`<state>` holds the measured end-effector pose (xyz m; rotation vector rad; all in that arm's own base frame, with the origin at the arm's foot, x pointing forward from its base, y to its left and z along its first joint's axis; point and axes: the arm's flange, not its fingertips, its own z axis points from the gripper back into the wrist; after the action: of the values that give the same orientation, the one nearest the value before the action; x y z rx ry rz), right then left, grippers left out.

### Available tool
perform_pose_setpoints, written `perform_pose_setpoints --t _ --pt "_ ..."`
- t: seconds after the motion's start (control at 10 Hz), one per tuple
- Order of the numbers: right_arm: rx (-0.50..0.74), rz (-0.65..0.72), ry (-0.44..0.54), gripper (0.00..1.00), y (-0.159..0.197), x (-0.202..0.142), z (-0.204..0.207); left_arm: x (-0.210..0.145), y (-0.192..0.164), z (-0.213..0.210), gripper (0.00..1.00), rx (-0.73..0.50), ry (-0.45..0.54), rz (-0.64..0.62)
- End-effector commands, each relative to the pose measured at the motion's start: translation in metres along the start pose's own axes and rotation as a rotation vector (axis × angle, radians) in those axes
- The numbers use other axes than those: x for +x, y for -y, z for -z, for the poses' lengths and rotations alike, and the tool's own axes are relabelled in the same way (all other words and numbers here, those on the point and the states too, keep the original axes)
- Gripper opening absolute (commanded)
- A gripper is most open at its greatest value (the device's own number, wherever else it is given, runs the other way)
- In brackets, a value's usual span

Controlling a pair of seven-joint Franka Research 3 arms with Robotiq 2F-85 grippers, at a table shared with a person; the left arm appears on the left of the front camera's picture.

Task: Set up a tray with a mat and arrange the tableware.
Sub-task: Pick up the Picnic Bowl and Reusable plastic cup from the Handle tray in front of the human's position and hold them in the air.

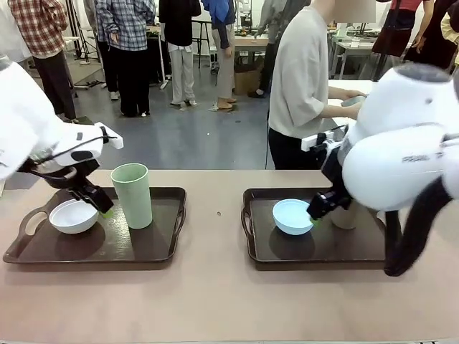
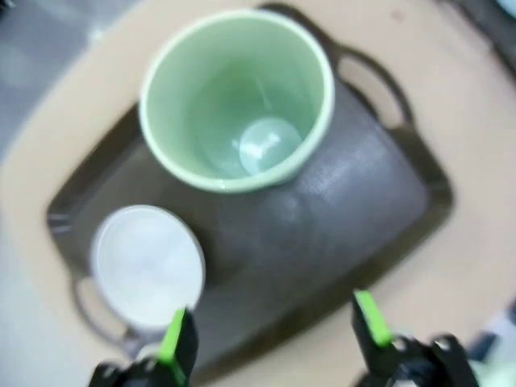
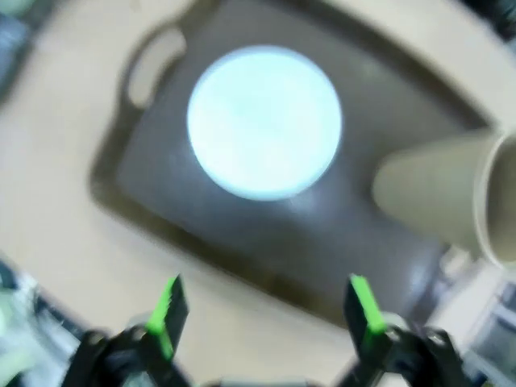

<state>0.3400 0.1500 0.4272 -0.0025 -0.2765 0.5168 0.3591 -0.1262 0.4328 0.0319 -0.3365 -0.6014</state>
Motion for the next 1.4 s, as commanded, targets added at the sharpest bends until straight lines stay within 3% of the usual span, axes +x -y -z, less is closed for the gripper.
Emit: perform_pose_setpoints --t 0.0,0.2,0.3,0.4,0.6,0.7,0.8,1.0,1.3 --pt "-0.074 0.051 -0.122 1.0 -0.013 -0.077 -0.04 -0.06 0.034 -0.035 1.0 -0.07 -0.034 -0.05" --pt "-0.133 0.103 -0.173 1.0 -0.023 -0.125 -0.061 -0.09 0.058 -0.06 1.0 -0.111 -0.093 -0.101" --pt "-0.194 0.125 -0.19 1.0 -0.023 -0.131 -0.061 -0.098 0.062 -0.064 1.0 -0.106 -0.106 -0.129" --pt "-0.09 0.086 -0.169 1.0 -0.01 -0.06 -0.072 -0.03 0.031 -0.065 1.0 -0.098 -0.081 -0.039" --pt "-0.09 0.086 -0.169 1.0 -0.01 -0.06 -0.072 -0.03 0.031 -0.065 1.0 -0.098 -0.081 -0.039" --pt "-0.125 0.103 -0.18 1.0 -0.015 -0.075 -0.09 -0.041 0.04 -0.081 1.0 -0.109 -0.095 -0.056" --pt "-0.005 0.12 -0.182 1.0 -0.001 -0.055 -0.087 -0.031 0.022 -0.087 1.0 -0.159 -0.095 -0.059" --pt "0.177 0.298 -0.078 1.0 0.069 -0.06 -0.105 -0.039 -0.022 -0.107 1.0 -0.318 0.003 -0.126" --pt "0.453 0.499 0.023 1.0 0.152 -0.103 -0.107 -0.072 -0.082 -0.109 1.0 -0.553 0.146 -0.233"
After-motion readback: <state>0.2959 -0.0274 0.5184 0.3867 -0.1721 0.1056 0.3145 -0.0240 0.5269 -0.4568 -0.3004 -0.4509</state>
